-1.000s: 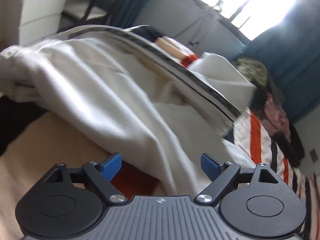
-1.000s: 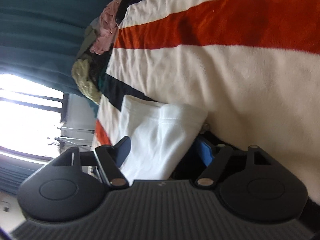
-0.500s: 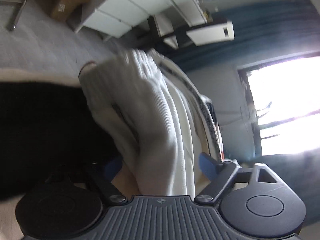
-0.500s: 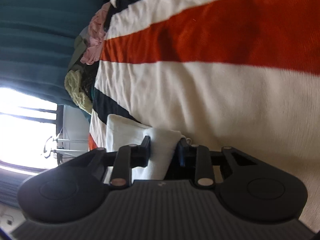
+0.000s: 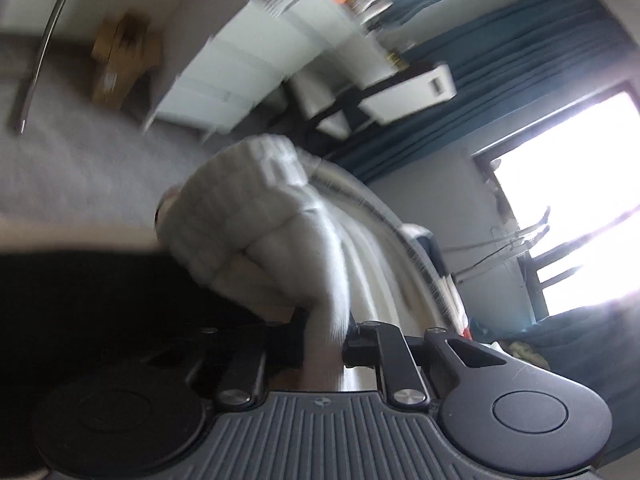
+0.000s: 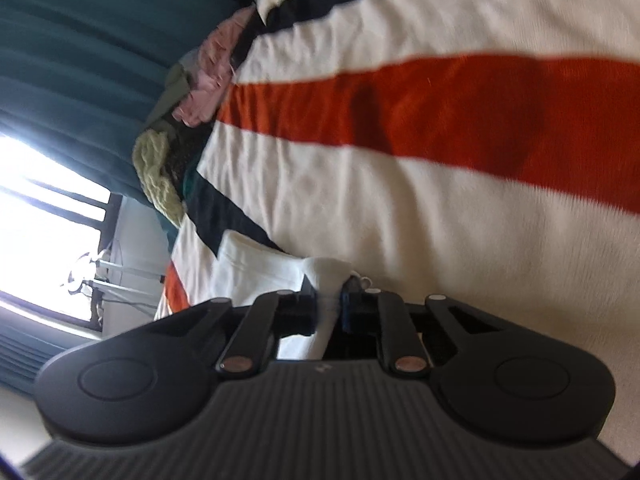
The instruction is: Fold clothes
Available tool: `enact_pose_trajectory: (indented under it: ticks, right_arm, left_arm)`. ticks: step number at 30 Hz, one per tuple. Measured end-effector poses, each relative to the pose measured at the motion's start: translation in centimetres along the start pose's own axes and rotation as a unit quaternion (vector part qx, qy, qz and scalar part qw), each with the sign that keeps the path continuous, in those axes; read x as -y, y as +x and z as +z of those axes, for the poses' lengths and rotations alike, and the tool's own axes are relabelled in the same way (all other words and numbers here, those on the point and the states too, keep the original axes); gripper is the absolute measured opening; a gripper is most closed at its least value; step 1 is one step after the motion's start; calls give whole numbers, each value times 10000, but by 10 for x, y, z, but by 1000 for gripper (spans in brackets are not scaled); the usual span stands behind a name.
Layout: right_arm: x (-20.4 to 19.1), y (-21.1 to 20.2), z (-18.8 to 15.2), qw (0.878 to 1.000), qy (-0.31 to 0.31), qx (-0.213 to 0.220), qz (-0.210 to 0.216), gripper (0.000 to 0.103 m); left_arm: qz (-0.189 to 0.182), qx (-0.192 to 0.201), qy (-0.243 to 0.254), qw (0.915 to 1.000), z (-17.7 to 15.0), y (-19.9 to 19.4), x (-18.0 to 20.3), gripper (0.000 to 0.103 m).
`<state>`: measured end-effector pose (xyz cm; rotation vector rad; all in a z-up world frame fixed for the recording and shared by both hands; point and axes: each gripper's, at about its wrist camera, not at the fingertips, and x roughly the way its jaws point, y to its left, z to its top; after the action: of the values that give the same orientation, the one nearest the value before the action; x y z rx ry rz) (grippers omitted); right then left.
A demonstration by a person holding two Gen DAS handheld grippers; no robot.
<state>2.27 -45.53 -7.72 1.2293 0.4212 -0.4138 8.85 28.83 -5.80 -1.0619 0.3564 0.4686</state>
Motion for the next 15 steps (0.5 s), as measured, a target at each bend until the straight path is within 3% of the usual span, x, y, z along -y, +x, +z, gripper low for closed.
enact_pose_trajectory:
  ticks: [5,7,12,15]
  right_arm:
    - [0,-23,2,9988,214,436,62,12]
    - [-6,-39,-1,9971,123,746,7,12]
    - [-30,-79,-14,9846,-406,1640,-459,12]
    - [-25,-75,-15,9798,-543,1524,-1174,13]
  left_arm:
    - [-494,574,136,9970,4,-37,19,13]
    - [-616,719,-153,9954,0,-54,18,13]
    - [-110,747,137,9971,-10,-78,30,13]
    - [506,455,313,9972,-11,-69,30,14]
